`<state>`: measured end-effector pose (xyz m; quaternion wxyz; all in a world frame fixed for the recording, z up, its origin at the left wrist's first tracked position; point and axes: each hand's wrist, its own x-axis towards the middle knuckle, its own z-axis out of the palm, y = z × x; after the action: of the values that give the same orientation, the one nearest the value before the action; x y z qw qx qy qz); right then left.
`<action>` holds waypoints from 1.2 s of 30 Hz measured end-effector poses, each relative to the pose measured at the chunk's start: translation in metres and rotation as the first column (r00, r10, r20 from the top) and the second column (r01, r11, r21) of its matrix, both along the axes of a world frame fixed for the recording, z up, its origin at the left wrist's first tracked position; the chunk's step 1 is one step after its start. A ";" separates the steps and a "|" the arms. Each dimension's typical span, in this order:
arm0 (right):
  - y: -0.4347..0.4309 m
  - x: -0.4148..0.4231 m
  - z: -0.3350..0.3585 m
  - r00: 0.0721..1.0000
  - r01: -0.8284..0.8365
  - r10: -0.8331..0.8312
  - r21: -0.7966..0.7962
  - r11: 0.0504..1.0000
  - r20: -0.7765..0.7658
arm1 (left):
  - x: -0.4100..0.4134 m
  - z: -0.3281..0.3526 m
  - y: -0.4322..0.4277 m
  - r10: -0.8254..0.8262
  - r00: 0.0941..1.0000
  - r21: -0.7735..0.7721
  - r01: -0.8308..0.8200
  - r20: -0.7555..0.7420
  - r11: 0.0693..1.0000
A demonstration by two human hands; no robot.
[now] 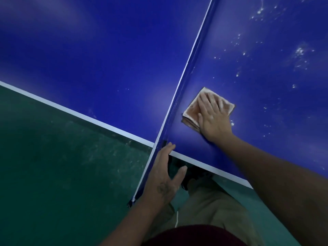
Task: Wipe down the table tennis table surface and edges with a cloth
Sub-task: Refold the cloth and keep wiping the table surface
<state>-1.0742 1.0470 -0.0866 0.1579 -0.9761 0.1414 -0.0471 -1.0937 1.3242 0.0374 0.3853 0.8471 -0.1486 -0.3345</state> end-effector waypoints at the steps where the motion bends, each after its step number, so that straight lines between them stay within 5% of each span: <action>1: 0.009 0.000 0.002 1.000 -0.017 0.017 0.020 1.000 0.008 | -0.001 -0.002 -0.001 0.009 1.000 0.011 -0.009 0.008 1.000; 5: 0.072 -0.010 0.008 0.990 -0.116 0.129 0.194 0.974 -0.060 | -0.005 -0.007 -0.004 0.005 1.000 0.067 -0.006 0.009 0.998; 9: 0.113 -0.036 -0.005 0.976 -0.215 0.215 0.171 0.962 0.019 | -0.003 -0.013 -0.003 -0.020 1.000 0.107 0.020 -0.001 0.994; 17: -0.002 -0.081 -0.006 0.995 0.098 -0.097 0.039 0.994 -0.022 | 0.006 -0.041 -0.031 -0.205 0.978 0.150 0.199 0.030 0.969; 23: -0.046 -0.115 -0.001 0.985 0.136 -0.138 -0.022 0.990 -0.107 | 0.021 -0.071 -0.058 -0.168 0.978 0.162 0.148 0.120 0.976; 31: 0.031 -0.003 0.001 0.997 -0.077 0.078 0.064 0.995 -0.006 | 0.037 -0.090 -0.066 0.058 0.958 0.053 -0.076 0.280 0.996; 36: -0.020 0.046 -0.005 0.992 -0.118 0.118 0.006 0.993 0.053 | 0.040 -0.099 -0.075 0.048 0.954 0.051 -0.066 0.296 0.996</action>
<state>-1.0281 1.0273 -0.0921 0.1683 -0.9805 0.0795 -0.0626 -1.0534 1.2496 -0.0619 0.3427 0.9026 -0.1695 -0.1979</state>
